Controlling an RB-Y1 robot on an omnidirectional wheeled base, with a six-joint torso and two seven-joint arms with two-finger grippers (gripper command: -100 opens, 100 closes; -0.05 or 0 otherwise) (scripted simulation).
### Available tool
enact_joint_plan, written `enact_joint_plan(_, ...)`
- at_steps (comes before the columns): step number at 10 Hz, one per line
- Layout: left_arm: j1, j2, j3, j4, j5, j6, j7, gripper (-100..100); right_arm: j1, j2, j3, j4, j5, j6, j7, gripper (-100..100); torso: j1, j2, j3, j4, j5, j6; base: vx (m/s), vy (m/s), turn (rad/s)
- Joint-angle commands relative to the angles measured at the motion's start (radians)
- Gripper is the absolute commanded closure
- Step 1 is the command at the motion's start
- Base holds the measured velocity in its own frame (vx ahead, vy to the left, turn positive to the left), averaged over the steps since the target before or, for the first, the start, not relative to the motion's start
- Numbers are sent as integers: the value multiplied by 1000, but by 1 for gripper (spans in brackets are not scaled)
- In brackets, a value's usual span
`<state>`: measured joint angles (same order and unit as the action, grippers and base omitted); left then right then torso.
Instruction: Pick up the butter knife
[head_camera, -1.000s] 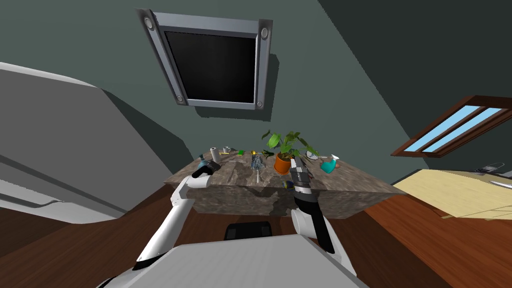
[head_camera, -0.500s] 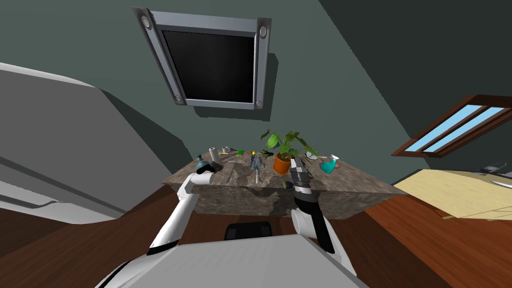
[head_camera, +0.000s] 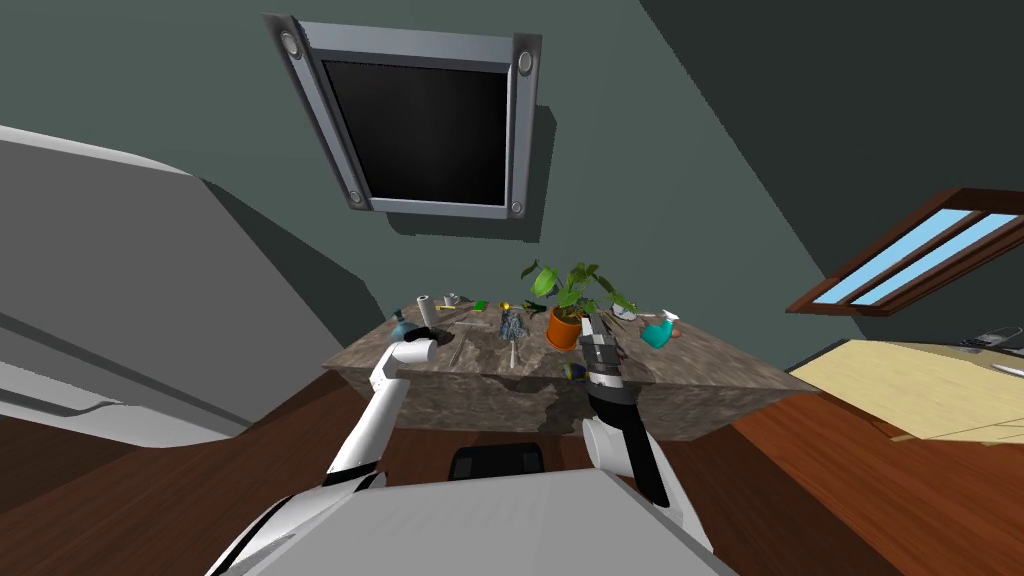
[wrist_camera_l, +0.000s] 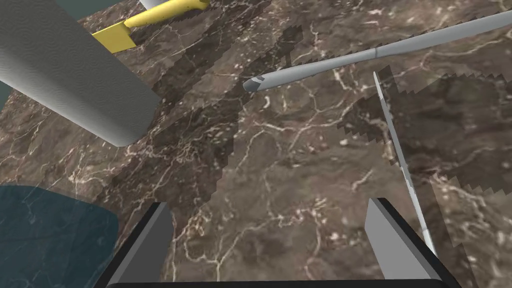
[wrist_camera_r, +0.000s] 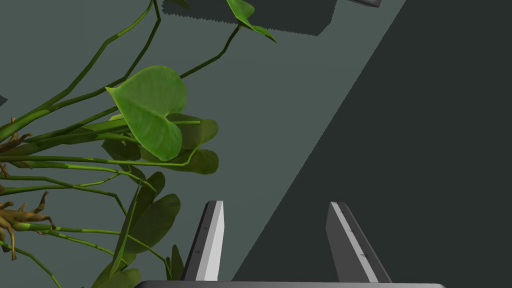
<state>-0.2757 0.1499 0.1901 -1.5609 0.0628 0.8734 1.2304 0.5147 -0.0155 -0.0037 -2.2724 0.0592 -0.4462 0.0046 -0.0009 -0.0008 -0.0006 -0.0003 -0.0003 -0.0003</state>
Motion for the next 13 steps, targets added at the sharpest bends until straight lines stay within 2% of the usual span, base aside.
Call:
enact_joint_plan(1, -27, -36, 8, 36, 2, 45, 46, -100, 0, 0, 0, 0, 0, 0, 0, 0, 0, 0, 0, 0, 0, 0, 16, -3, 16)
enact_joint_plan(4, -51, -114, 21, 82, 5, 104, 101, -100, 0, 0, 0, 0, 0, 0, 0, 0, 2, 0, 0, 0, 0, 0, 16, 16, 23)
enact_joint_plan(6, -55, -173, 27, 101, 5, 125, 119, -100, 0, 0, 0, 0, 0, 0, 0, 0, 3, 0, 0, 0, 1, 0, 13, 37, 26)
enact_joint_plan(8, -44, -168, 26, 84, 8, 132, 115, -100, 0, 0, 0, 0, 0, 0, 0, 0, 3, 1, 0, 0, 1, 0, 1, 18, 2)
enact_joint_plan(9, -45, -169, 26, 87, 8, 130, 116, 0, 0, 0, 0, 0, 0, 0, 0, 0, 2, 1, 1, 0, 0, 0, 0, 0, 0)
enact_joint_plan(10, -38, -173, 30, 108, 12, 103, 103, -100, 0, 0, 0, 0, 0, 0, 0, 0, 1, 1, 1, 0, 0, 0, 45, -3, 17)
enact_joint_plan(12, -31, -177, 33, 129, 16, 75, 90, -100, 0, 0, 0, 0, 0, 0, 0, 0, 1, -3, -2, -1, 0, 0, 75, -16, 15)
enact_joint_plan(13, -32, -176, 32, 120, 14, 87, 96, -100, 0, 0, 0, 0, 0, 0, 0, 0, 0, -4, -2, -1, 0, 0, 35, -11, 4)
